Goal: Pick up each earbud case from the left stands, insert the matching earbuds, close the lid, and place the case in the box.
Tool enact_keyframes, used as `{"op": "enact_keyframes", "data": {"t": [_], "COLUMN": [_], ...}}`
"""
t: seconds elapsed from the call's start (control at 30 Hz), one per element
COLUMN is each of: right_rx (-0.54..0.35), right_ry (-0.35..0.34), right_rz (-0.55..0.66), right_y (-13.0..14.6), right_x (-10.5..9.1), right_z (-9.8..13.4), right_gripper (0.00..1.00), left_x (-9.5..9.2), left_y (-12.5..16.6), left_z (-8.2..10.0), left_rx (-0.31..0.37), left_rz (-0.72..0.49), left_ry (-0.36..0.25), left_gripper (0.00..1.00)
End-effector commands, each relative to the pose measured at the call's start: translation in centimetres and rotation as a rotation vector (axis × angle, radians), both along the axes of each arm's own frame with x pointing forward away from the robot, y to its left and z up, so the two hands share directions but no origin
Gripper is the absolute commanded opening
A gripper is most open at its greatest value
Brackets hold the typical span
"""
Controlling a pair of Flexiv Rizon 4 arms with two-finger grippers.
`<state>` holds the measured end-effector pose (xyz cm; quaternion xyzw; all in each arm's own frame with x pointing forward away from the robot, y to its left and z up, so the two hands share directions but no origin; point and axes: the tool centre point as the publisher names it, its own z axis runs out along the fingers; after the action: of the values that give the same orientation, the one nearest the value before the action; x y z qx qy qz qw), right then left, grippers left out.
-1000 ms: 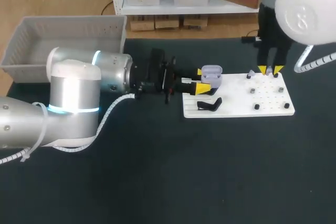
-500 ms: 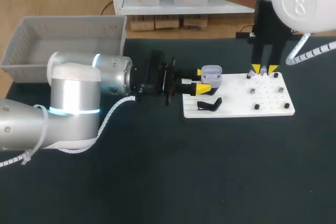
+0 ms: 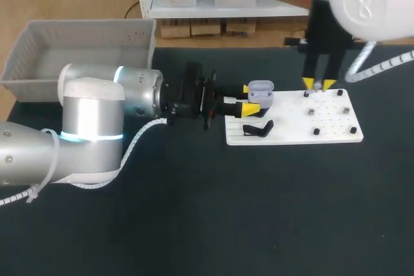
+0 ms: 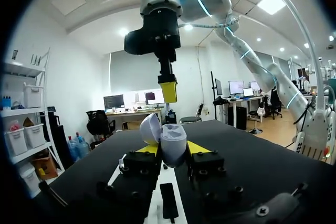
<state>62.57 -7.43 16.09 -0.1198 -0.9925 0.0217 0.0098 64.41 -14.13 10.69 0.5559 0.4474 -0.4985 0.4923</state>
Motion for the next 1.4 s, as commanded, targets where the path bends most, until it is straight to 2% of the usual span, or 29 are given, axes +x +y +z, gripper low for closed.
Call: {"op": "enact_keyframes", "data": {"t": [0.03,0.1,0.33,0.37,0.43,0.93,1.23,1.3,1.37,1.4], "right_rx": [-0.063,-0.035,0.004,0.006,0.030,0.033,-0.007,-0.062,-0.025,-0.037], "right_ry": [-0.049,-0.073,-0.053,-0.023,-0.012,-0.010,0.012,-0.002,0.009,0.001], "right_rz": [-0.075,-0.124,-0.338,-0.359,-0.390,-0.393,-0.491,-0.532,-0.556,-0.570], "right_y": [2.8,3.6,5.7,5.9,6.3,6.4,8.5,8.8,8.9,9.0], "right_x": [-1.1,-1.3,-2.0,-2.1,-2.3,-2.4,-1.5,-1.3,-1.2,-1.2], "right_z": [1.2,1.8,2.9,2.9,2.8,2.8,2.1,1.9,1.9,1.9], "right_gripper": [0.00,0.00,0.00,0.00,0.00,0.00,0.00,0.00,0.00,0.00], "left_x": [-0.1,-0.1,-0.1,-0.1,-0.1,-0.1,-0.1,-0.1,-0.1,-0.1], "left_y": [0.0,0.0,0.0,0.0,0.0,0.0,0.0,0.0,0.0,0.0], "left_z": [-0.1,-0.1,-0.1,-0.1,-0.1,-0.1,-0.1,-0.1,-0.1,-0.1], "left_rx": [-0.001,-0.001,-0.001,-0.001,-0.001,-0.001,-0.001,-0.001,-0.001,-0.001], "left_rz": [0.006,0.006,0.006,0.006,0.006,0.006,0.006,0.006,0.006,0.006], "left_ry": [-0.002,-0.002,-0.002,-0.002,-0.002,-0.002,-0.002,-0.002,-0.002,-0.002], "left_gripper": [0.00,0.00,0.00,0.00,0.00,0.00,0.00,0.00,0.00,0.00]}}
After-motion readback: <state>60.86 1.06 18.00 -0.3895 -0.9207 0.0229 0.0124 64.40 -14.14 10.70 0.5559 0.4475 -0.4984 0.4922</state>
